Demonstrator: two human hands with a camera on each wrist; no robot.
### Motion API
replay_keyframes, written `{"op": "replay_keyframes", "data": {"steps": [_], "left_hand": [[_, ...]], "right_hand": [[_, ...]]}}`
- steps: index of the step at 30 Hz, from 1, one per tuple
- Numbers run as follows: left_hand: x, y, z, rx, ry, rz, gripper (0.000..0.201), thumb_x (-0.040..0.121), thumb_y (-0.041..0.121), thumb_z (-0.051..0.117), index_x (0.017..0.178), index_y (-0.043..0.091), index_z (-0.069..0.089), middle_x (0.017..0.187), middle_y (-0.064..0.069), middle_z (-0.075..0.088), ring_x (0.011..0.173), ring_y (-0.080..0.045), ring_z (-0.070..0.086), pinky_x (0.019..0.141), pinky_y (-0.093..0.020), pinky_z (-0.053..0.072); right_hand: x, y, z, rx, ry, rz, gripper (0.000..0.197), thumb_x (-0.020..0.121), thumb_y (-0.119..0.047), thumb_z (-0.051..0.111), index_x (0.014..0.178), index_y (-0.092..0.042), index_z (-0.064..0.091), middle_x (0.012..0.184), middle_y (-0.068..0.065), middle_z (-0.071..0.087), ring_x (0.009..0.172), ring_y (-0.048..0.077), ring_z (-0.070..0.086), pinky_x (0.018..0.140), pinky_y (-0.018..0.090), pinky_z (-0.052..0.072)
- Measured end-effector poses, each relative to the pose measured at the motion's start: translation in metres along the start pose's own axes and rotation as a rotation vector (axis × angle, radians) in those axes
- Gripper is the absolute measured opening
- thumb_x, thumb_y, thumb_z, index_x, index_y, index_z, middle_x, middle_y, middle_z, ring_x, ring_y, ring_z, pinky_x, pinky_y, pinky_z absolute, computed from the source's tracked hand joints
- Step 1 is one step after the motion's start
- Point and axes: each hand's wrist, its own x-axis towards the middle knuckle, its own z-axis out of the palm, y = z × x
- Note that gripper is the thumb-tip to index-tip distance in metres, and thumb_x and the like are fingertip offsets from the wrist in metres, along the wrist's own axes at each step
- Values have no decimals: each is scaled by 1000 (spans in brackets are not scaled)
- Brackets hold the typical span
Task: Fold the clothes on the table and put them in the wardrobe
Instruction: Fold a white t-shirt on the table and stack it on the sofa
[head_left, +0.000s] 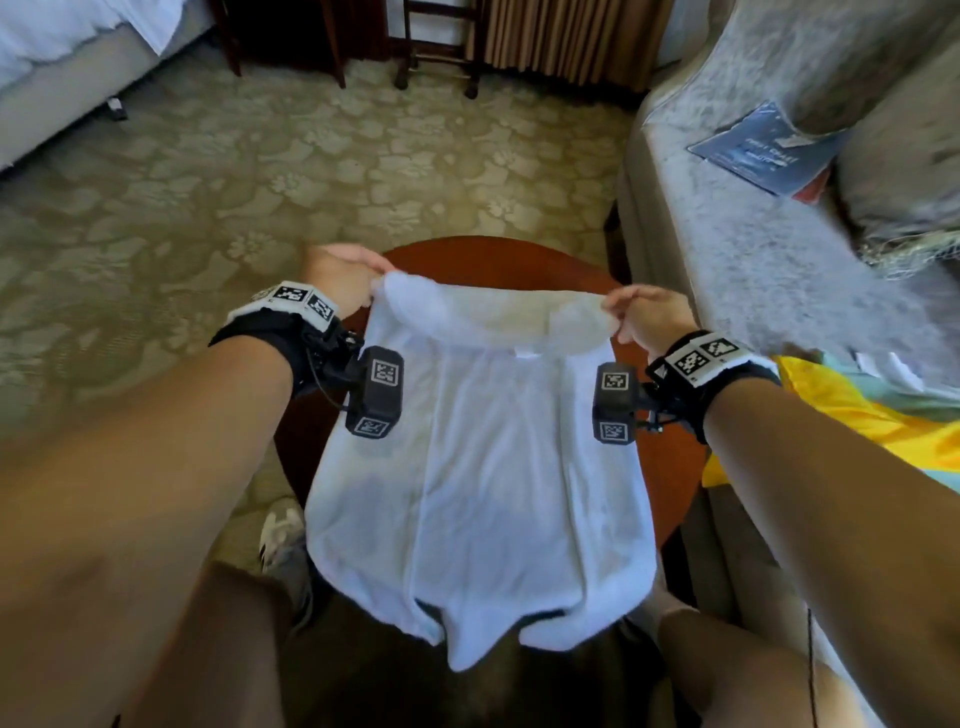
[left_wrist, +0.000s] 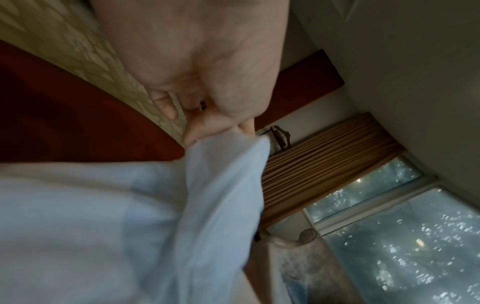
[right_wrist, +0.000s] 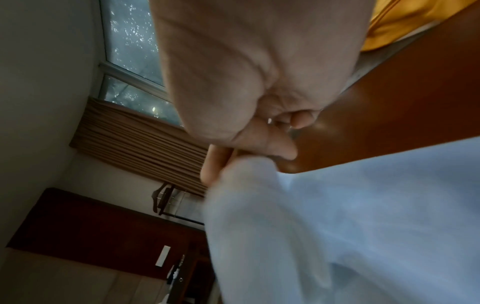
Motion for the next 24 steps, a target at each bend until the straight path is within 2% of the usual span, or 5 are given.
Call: {"op": "replay_keyframes", "data": {"steps": [5, 11, 14, 17, 24], "left_hand": [[-22, -30, -16, 164, -90, -95, 41, 82, -12, 37, 64, 5, 70, 49, 0, 66, 74, -8, 69, 98, -25, 43], [-28, -29, -2, 366, -77, -31, 12, 83, 11, 66, 73, 10, 73, 84, -10, 71, 88, -26, 67, 76, -33, 54], [-37, -21, 12, 585, -159, -150, 24, 80, 29, 69, 89, 9, 60, 85, -12, 61, 74, -30, 60, 59, -30, 49], [-37, -28, 20, 585, -88, -366, 68, 78, 32, 71, 132, 2, 42, 126, -19, 52, 106, -38, 58, 81, -42, 53], [-32, -40, 18, 378, 68, -173, 32, 82, 15, 69, 58, 15, 49, 62, -3, 50, 59, -25, 52, 54, -27, 44]], "right_hand": [[-15, 17, -5, -25, -40, 175, 58, 95, 11, 31, 58, -21, 62, 91, -9, 63, 73, 0, 60, 48, 11, 39], [-33, 14, 10, -263, -110, 164, 41, 102, -11, 44, 143, -13, 49, 145, 10, 50, 123, 26, 56, 95, 32, 50], [-39, 23, 13, -319, -35, 246, 33, 87, -27, 68, 112, -7, 60, 101, 13, 66, 93, 32, 64, 82, 39, 54], [-39, 31, 14, -433, -34, 290, 33, 79, -36, 73, 87, -9, 55, 88, 8, 67, 80, 27, 67, 82, 39, 57], [-30, 27, 11, -397, -54, 247, 39, 91, -21, 64, 126, -7, 56, 76, -3, 49, 74, 21, 54, 72, 33, 50]]}}
